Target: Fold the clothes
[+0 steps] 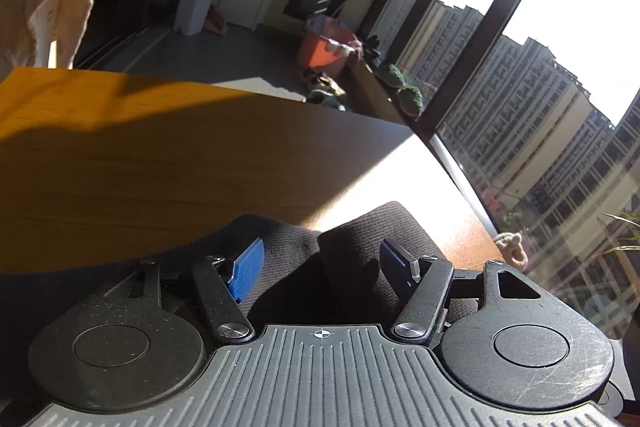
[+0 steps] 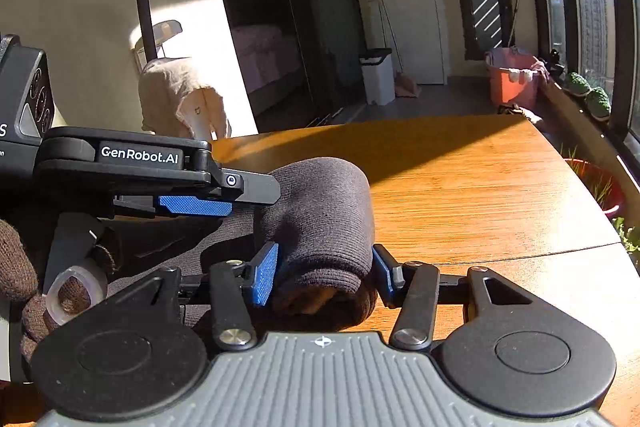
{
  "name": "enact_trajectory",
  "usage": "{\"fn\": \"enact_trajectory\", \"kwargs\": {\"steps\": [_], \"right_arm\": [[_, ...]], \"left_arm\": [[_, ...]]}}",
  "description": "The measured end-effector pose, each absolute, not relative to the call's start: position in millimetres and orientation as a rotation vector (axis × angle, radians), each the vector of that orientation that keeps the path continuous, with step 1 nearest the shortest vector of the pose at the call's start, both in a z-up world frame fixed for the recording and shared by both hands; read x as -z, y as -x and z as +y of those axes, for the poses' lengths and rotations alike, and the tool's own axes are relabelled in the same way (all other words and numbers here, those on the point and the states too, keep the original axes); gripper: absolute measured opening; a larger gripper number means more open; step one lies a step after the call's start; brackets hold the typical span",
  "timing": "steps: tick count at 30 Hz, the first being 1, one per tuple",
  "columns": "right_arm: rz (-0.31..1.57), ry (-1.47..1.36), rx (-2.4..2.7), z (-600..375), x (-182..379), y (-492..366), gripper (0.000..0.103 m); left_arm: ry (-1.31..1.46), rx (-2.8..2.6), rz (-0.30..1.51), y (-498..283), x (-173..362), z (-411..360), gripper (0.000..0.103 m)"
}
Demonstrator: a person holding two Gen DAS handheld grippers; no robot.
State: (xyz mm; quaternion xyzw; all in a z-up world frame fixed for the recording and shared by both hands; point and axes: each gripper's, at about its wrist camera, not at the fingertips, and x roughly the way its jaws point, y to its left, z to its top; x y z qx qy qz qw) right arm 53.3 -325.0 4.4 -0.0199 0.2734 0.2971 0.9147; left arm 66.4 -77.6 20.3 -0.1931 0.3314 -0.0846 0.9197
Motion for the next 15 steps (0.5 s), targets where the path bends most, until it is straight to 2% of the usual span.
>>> {"fn": "enact_trajectory", "kwargs": {"steps": [5, 8, 11, 13, 15], "right_arm": [[0.377, 0.454, -0.581, -271.7, -2.7, -14.3, 0.05], [0.327, 0.564, -0.585, -256.7, -1.2, -1.4, 0.05], [0.352, 0.497, -0.633, -262.4, -9.1, -0.6, 0.056], [0.407, 0.356, -0.686, -275.9, -18.2, -8.3, 0.065], [0.458, 0.196, -0.724, -291.8, -24.9, -19.1, 0.068]], "left_arm": [[0.431, 0.232, 0.628, -57.0, -43.8, -77.4, 0.075], [0.358, 0.204, 0.651, -60.3, -38.9, -87.2, 0.069], [0.318, 0.161, 0.674, -63.7, -24.9, -87.1, 0.072], [0.327, 0.152, 0.68, -63.3, -20.9, -84.0, 0.072], [0.313, 0.14, 0.678, -62.7, -20.4, -83.5, 0.073]]}}
